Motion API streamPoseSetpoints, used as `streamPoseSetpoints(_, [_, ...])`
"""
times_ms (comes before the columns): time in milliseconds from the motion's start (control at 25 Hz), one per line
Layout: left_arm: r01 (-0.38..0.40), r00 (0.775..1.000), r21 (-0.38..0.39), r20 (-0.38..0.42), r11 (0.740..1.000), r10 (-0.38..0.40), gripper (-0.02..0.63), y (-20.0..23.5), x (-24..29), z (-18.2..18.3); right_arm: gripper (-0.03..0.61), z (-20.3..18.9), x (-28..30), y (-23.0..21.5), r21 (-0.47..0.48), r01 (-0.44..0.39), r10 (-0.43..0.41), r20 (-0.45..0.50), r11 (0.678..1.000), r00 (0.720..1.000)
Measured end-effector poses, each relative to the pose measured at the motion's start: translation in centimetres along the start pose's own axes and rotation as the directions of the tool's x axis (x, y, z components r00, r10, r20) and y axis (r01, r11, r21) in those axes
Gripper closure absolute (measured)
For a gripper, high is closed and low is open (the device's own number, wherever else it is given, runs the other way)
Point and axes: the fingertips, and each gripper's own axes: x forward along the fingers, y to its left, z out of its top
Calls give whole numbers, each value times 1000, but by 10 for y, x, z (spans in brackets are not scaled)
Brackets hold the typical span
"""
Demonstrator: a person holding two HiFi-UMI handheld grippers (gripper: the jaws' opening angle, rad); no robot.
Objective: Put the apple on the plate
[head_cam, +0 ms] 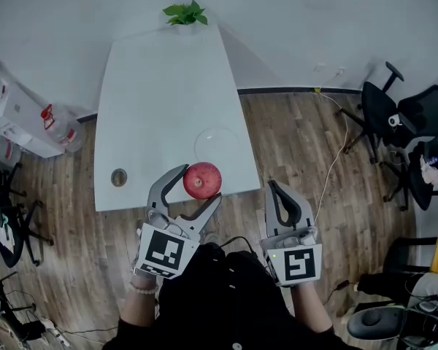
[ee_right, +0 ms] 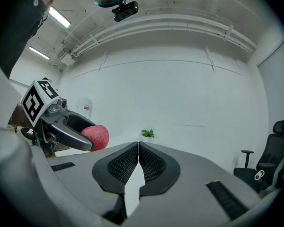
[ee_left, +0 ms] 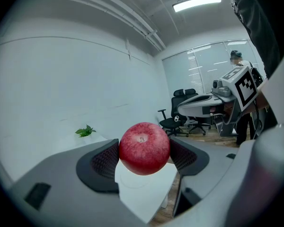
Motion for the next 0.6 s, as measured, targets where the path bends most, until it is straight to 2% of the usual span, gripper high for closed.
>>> streamPoseSetpoints(160, [-31,999,-84,-30,996,28,265,8,-2,-4,537,-2,8,-1,11,21,-20,-10,1000,1000])
streamPoseSetpoints(360, [-4,1000,-9,2,1000,4,265,12,-2,-9,537,-2,10,5,3,6,-6,-13,1000,1000])
streamPoseSetpoints(480, [-10,1000,-12,1,1000,10,265,12,0,-9,537,-2,9,2,6,11,-11,-9,1000,1000])
streamPoseSetpoints(600, [-31,999,-56,-12,998,31,265,16,3,-8,537,-2,13,-1,2,5,-5,-11,1000,1000])
